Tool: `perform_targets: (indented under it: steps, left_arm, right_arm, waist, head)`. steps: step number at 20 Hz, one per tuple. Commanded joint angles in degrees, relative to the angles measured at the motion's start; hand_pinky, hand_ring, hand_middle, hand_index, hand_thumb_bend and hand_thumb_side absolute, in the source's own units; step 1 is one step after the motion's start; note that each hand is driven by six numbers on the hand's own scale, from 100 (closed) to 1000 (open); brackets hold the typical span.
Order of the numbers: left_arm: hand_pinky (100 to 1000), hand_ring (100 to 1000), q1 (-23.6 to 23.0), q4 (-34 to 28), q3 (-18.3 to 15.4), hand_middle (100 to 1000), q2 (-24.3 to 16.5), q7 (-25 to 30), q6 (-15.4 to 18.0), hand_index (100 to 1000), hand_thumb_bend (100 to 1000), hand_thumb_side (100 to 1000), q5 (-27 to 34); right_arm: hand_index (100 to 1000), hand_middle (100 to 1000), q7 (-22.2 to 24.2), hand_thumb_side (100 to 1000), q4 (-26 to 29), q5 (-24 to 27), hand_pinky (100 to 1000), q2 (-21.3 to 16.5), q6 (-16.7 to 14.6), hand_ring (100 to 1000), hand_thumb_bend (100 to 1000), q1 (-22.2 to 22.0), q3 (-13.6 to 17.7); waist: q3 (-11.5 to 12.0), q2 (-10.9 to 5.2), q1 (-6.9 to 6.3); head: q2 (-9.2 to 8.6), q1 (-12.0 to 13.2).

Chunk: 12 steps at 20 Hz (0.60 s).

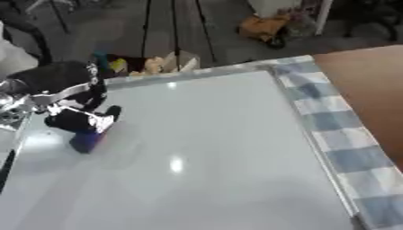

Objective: Wipe the whiteboard clean with a brush.

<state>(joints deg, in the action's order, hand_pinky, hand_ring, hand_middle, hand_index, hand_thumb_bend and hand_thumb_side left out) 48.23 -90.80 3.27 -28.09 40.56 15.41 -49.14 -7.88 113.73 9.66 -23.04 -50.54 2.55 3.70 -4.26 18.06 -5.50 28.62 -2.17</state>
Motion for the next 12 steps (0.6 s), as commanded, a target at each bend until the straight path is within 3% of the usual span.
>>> perform_targets:
  steps: [1, 2, 3, 5, 6, 7, 8, 12]
  left_arm:
    - [578, 378, 0.1, -3.0, -2.9, 171, -2.5, -1.0, -1.9, 256, 100, 552, 0.0]
    - [581, 387, -0.2, -3.4, -3.3, 183, -2.5, -1.5, -2.7, 275, 100, 593, -0.5]
    - [592, 459, -0.4, -3.6, -3.5, 289, -2.5, -1.9, -3.3, 410, 100, 738, -1.0]
    - [621, 551, -0.8, -2.9, -4.1, 399, -2.5, -2.4, -4.2, 527, 100, 809, -1.9]
    - [650, 616, -0.9, -2.3, -4.4, 466, -2.5, -2.5, -4.5, 662, 100, 857, -2.5]
    - [650, 616, -0.9, -1.7, -4.9, 466, -2.6, -2.5, -4.9, 662, 100, 857, -3.2]
    - [672, 669, -0.9, -1.0, -5.3, 522, -2.7, -2.4, -5.2, 742, 100, 879, -4.0]
    - [731, 779, -0.5, 2.1, -7.0, 660, -3.0, -2.0, -6.6, 852, 100, 924, -7.2]
  right_arm:
    - [906, 577, -0.3, 952, 0.9, -0.4, 830, -1.2, 0.1, 840, 100, 0.3, 0.4]
    - [906, 577, -0.3, 952, 0.9, -0.4, 830, -1.2, 0.1, 839, 100, 0.3, 0.4]
    - [906, 578, -0.3, 952, 0.9, -0.5, 829, -1.2, 0.1, 839, 100, 0.4, 0.4]
    - [906, 578, -0.3, 953, 0.9, -0.5, 829, -1.2, 0.0, 839, 100, 0.3, 0.4]
    - [906, 578, -0.4, 953, 0.9, -0.5, 829, -1.2, 0.0, 839, 100, 0.3, 0.4]
    - [906, 578, -0.4, 953, 0.9, -0.5, 829, -1.2, -0.1, 839, 100, 0.3, 0.4]
    - [906, 578, -0.4, 954, 0.9, -0.4, 829, -1.2, -0.1, 839, 100, 0.3, 0.4]
    - [905, 579, -0.5, 955, 0.9, -0.4, 829, -1.2, -0.3, 838, 100, 0.1, 0.4]
  waist:
    - [0.0, -0.91, 0.28]
    - [0.0, -0.9, 0.28]
    - [0.0, -0.9, 0.3]
    - [0.0, -0.93, 0.36]
    - [0.1, -0.94, 0.39]
    - [0.1, -0.95, 0.42]
    - [0.1, -0.97, 0.44]
    - [0.1, -1.07, 0.56]
  head:
    - [0.13, -0.1]
    - [0.13, 0.0]
    - [0.12, 0.1]
    - [0.08, 0.3]
    - [0.03, 0.4]
    - [0.0, 0.5]
    - [0.01, 0.7]
    - [0.15, 2.0]
